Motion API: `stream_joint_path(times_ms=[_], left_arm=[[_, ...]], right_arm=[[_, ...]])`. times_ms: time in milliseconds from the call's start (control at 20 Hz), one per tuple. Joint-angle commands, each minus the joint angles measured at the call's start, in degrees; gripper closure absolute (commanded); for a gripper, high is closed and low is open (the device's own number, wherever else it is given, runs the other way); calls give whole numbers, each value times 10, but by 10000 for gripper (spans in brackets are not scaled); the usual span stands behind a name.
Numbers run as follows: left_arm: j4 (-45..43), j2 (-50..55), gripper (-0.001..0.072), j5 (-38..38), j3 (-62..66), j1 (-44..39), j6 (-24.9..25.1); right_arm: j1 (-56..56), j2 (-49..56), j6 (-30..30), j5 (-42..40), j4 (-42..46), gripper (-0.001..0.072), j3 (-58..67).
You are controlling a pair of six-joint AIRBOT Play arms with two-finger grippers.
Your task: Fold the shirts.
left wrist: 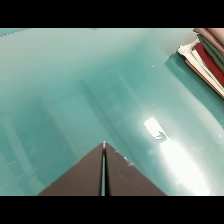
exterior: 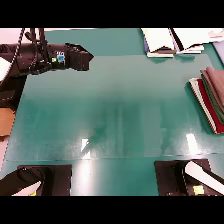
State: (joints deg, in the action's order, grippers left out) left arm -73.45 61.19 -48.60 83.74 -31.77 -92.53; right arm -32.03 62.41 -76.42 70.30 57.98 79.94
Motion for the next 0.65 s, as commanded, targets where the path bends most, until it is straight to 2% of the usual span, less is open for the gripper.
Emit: stream_joint_path(times_ms=[0,100,350,600], left_arm=[[0,0,682,2,0,0,0],[0,0,682,2,0,0,0],[0,0,681,2,0,0,0],[0,0,681,2,0,0,0]], right_arm=[[190,0,0,-28,-18,262,11],[278,0,0,-34,13,679,11],[422,0,0,-43,114,694,11],[445,0,0,-43,125,694,11]])
